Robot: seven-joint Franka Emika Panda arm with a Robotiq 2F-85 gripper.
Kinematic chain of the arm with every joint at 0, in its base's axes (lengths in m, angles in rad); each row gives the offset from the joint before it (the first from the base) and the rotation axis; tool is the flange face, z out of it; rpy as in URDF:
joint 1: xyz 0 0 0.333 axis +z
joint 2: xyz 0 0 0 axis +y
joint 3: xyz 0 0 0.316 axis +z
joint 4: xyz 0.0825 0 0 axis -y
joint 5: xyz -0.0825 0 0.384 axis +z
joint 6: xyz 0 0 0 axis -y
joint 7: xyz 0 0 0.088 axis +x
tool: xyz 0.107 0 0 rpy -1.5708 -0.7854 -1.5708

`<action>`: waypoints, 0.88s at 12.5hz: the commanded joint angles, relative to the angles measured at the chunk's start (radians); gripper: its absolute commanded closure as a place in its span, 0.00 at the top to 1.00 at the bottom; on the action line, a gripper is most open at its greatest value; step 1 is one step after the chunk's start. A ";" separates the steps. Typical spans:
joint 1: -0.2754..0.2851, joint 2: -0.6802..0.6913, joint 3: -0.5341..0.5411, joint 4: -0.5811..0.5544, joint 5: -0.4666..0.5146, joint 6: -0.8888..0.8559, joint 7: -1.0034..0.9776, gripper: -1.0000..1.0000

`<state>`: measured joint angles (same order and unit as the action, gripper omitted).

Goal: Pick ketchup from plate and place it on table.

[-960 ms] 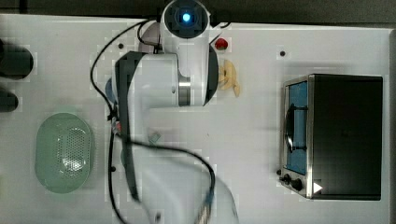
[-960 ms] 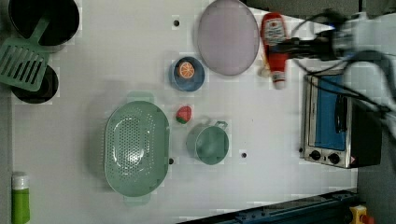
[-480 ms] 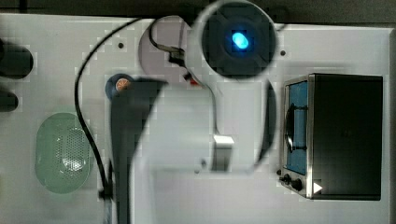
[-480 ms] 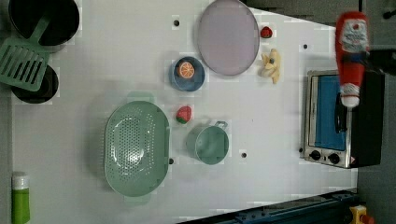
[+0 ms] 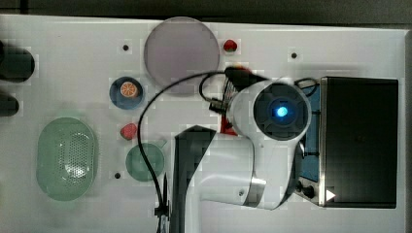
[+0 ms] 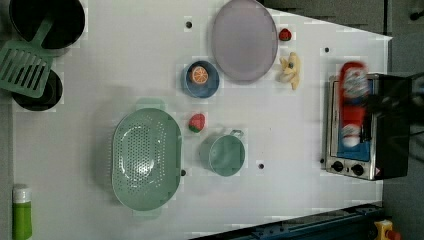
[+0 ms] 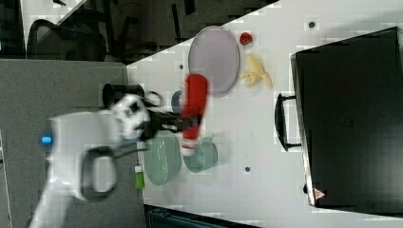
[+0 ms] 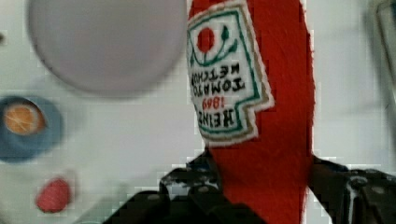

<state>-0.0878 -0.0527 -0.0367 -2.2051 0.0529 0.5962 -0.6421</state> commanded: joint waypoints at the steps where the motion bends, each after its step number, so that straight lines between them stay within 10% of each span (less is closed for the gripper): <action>1: 0.026 0.030 0.021 -0.133 0.005 0.114 -0.013 0.60; 8: 0.029 0.269 0.031 -0.208 0.005 0.376 -0.012 0.63; 11: 0.029 0.302 0.031 -0.208 0.005 0.431 -0.012 0.94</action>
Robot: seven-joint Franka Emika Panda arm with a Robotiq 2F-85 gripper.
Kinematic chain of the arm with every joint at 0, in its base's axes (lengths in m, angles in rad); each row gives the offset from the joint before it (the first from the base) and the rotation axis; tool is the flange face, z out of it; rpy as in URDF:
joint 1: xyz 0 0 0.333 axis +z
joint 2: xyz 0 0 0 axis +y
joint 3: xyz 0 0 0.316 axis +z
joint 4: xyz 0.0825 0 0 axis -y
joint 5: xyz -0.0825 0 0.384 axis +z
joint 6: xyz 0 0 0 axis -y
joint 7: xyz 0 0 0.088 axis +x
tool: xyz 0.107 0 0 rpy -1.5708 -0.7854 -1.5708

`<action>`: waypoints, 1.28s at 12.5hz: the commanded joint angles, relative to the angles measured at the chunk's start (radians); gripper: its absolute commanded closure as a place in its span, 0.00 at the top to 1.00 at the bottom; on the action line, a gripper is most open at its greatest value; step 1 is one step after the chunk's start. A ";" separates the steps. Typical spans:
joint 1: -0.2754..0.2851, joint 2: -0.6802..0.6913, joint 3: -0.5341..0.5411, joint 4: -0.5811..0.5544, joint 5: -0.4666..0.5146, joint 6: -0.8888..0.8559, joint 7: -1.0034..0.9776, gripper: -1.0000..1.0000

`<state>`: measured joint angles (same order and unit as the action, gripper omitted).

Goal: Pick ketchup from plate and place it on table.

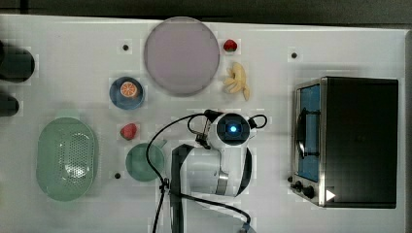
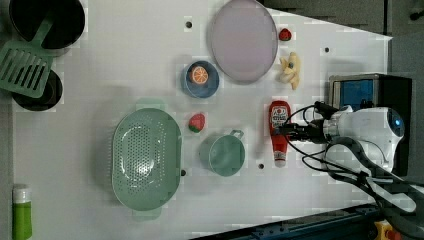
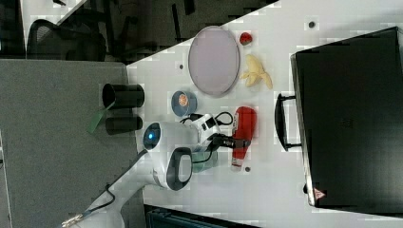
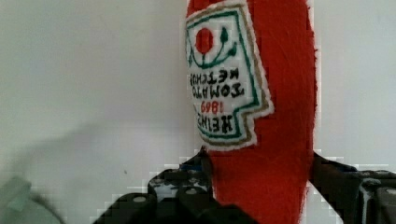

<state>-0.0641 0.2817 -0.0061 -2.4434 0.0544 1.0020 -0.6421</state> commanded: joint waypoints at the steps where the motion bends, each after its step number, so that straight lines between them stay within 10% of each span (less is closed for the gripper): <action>1: 0.006 -0.057 0.001 0.035 0.005 0.015 -0.011 1.00; 9: 0.010 -0.418 0.016 0.308 0.009 -0.555 0.419 1.00; 16: 0.011 -0.464 0.020 0.576 -0.079 -0.904 0.568 1.00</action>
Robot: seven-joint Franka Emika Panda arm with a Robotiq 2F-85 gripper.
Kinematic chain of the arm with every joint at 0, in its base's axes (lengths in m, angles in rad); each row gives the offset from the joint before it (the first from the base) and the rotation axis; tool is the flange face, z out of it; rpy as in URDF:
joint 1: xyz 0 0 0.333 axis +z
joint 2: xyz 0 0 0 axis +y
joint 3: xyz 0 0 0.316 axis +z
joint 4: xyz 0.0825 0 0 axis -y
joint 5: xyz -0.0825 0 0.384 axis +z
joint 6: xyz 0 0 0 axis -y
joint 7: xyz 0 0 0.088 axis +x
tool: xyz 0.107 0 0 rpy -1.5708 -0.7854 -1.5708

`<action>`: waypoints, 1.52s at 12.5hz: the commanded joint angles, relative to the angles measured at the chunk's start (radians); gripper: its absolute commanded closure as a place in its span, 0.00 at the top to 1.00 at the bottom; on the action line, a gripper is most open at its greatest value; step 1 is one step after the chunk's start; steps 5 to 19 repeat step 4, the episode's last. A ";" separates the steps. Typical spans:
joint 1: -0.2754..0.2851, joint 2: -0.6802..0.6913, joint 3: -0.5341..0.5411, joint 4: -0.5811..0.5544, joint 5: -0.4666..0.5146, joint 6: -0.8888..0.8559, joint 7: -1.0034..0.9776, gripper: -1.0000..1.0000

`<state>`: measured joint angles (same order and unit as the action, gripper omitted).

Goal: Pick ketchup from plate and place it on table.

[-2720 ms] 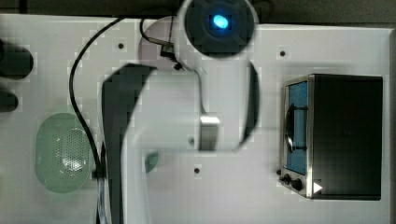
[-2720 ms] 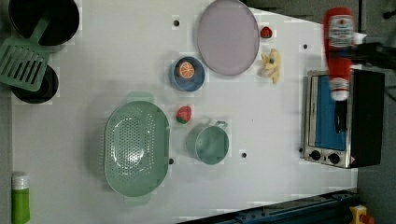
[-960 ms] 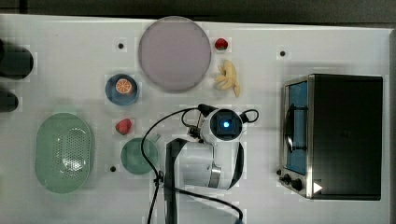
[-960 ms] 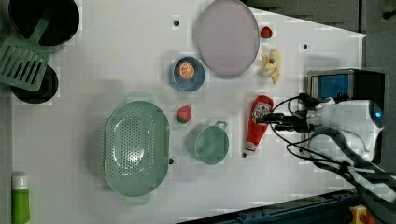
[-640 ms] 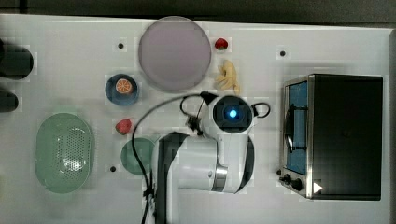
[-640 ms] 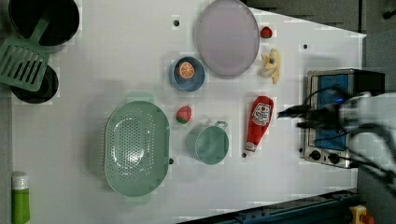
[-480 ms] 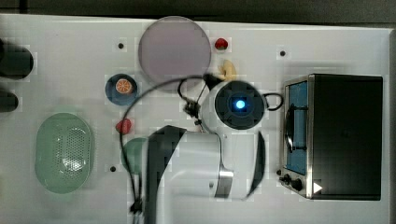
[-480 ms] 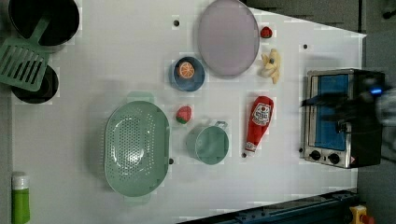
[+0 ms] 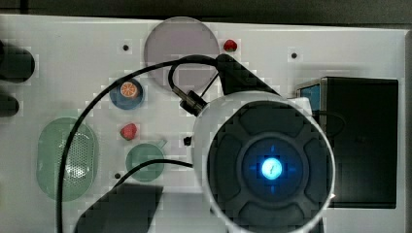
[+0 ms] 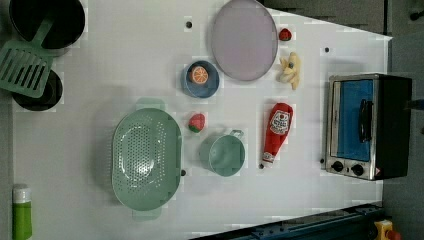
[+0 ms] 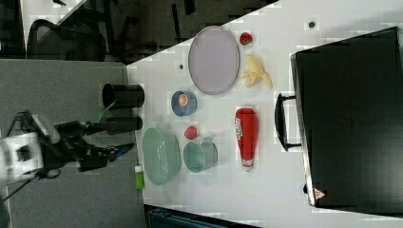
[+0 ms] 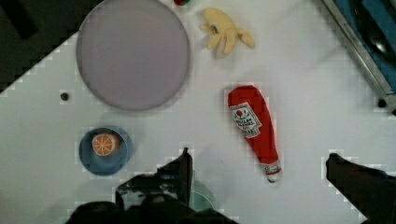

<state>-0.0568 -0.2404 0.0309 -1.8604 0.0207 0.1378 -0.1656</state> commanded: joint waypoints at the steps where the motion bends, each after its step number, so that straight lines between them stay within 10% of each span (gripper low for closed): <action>1: 0.004 0.058 -0.017 0.004 -0.045 -0.045 0.091 1.00; 19: 0.004 0.057 -0.015 0.006 -0.045 -0.065 0.091 1.00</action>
